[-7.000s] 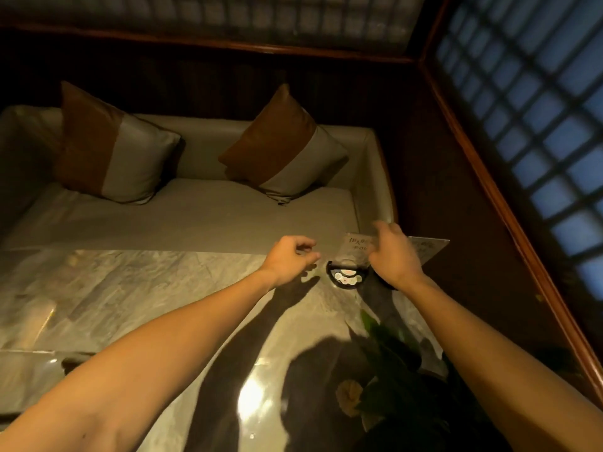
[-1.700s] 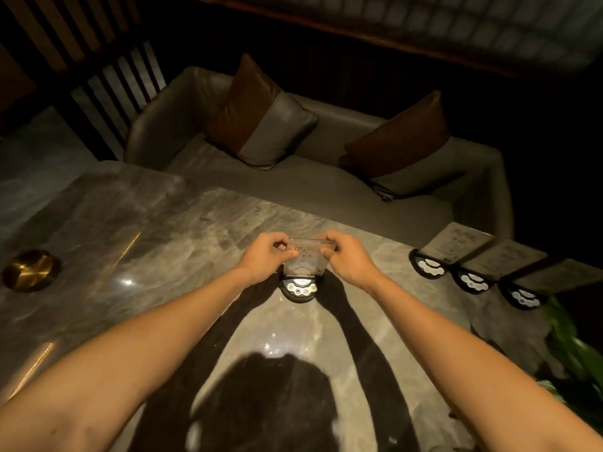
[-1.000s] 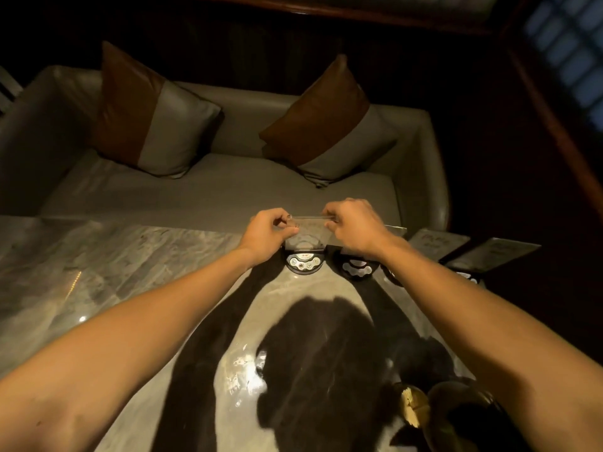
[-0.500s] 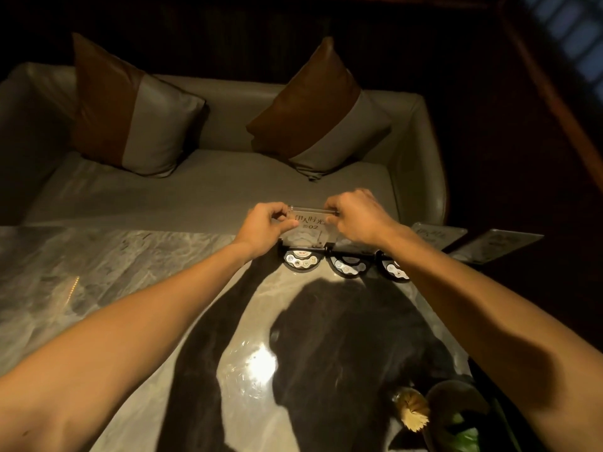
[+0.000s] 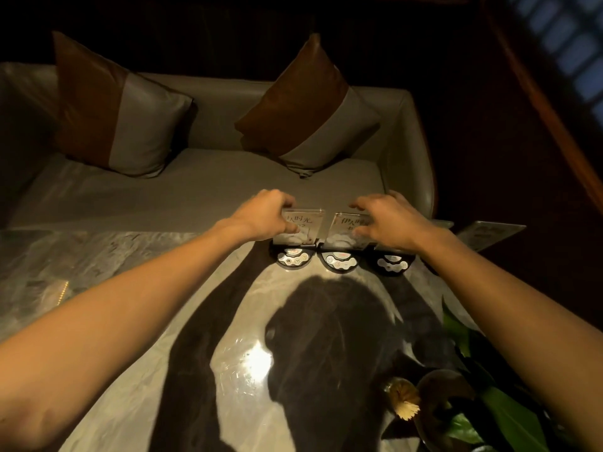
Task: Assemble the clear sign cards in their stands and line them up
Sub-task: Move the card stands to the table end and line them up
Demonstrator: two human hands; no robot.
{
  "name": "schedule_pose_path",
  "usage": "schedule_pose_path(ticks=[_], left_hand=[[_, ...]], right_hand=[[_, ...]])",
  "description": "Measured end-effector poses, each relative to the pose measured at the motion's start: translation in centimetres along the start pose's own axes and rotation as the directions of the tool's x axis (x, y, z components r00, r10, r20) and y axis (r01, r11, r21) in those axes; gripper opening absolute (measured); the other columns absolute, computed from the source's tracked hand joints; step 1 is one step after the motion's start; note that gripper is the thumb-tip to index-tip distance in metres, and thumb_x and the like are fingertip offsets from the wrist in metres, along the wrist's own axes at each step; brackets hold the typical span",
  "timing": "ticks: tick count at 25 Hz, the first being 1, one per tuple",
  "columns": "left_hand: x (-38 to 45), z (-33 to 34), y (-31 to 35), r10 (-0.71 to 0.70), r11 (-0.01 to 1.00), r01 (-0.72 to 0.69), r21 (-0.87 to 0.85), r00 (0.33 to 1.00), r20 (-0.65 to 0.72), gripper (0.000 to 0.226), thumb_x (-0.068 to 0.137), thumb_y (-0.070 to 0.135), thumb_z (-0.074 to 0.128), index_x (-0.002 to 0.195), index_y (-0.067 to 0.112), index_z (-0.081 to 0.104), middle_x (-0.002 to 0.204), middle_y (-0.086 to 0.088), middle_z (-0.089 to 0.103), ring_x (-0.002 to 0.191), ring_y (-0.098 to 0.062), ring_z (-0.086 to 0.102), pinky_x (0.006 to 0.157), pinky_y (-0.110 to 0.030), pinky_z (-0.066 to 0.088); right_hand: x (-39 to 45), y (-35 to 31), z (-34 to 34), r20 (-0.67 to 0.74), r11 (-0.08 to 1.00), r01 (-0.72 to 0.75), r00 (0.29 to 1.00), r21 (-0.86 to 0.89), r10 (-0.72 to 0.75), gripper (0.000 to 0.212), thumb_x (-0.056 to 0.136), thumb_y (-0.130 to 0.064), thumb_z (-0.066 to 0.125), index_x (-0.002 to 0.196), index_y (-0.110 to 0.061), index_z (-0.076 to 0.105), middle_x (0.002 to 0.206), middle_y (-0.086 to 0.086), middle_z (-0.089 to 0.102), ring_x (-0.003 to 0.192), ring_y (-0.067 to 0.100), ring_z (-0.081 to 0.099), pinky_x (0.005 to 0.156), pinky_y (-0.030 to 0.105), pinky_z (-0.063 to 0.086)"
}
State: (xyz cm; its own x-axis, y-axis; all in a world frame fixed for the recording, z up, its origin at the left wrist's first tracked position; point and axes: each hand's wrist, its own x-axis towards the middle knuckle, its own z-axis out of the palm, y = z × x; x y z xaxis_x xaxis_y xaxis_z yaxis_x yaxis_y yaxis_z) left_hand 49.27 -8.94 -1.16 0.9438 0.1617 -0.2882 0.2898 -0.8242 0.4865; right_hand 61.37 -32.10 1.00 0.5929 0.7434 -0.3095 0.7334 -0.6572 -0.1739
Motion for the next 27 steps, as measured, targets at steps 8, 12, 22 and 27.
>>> schedule_pose_path(ticks=[8, 12, 22, 27], left_hand=[[2.0, 1.5, 9.2, 0.271, 0.962, -0.27, 0.033, 0.962, -0.034, 0.061, 0.082, 0.05, 0.075, 0.134, 0.023, 0.061, 0.134, 0.0, 0.065, 0.122, -0.019, 0.06, 0.102, -0.041, 0.049], [4.1, 4.3, 16.1, 0.34, 0.937, -0.34, 0.076, 0.94, 0.012, 0.062, 0.083, 0.042, 0.076, 0.138, 0.021, 0.057, 0.137, -0.002, 0.063, 0.123, -0.022, 0.06, 0.101, -0.041, 0.049], [8.8, 10.0, 21.8, 0.247, 0.909, -0.265, 0.322, 0.964, 0.096, 0.024, 0.094, 0.022, 0.061, 0.117, 0.017, 0.067, 0.116, -0.012, 0.069, 0.109, -0.033, 0.064, 0.079, -0.035, 0.044], [9.3, 10.2, 22.0, 0.258, 0.927, -0.266, 0.263, 0.964, 0.066, 0.022, 0.094, 0.015, 0.061, 0.114, 0.017, 0.07, 0.109, -0.011, 0.072, 0.102, -0.031, 0.066, 0.077, -0.036, 0.047]], right_hand=[[-6.6, 8.9, -3.0, -0.233, 0.961, -0.175, 0.946, 0.213, 0.224, 0.046, 0.097, -0.031, 0.059, 0.141, -0.017, 0.051, 0.136, 0.007, 0.057, 0.12, 0.024, 0.057, 0.097, 0.036, 0.044], [-10.4, 14.8, -2.8, -0.217, 0.911, -0.33, 0.897, 0.249, 0.385, 0.053, 0.093, -0.016, 0.062, 0.144, -0.015, 0.047, 0.141, 0.01, 0.052, 0.128, 0.027, 0.052, 0.104, 0.04, 0.044], [-12.0, 21.1, 0.2, -0.08, 0.941, -0.316, 0.942, 0.123, 0.327, 0.025, 0.093, -0.015, 0.058, 0.117, -0.02, 0.062, 0.113, 0.002, 0.066, 0.106, 0.023, 0.062, 0.092, 0.048, 0.051], [-11.6, 21.5, 0.9, -0.157, 0.942, -0.292, 0.935, 0.167, 0.318, 0.019, 0.093, -0.009, 0.057, 0.11, -0.015, 0.066, 0.109, 0.006, 0.068, 0.099, 0.025, 0.065, 0.085, 0.046, 0.056]])
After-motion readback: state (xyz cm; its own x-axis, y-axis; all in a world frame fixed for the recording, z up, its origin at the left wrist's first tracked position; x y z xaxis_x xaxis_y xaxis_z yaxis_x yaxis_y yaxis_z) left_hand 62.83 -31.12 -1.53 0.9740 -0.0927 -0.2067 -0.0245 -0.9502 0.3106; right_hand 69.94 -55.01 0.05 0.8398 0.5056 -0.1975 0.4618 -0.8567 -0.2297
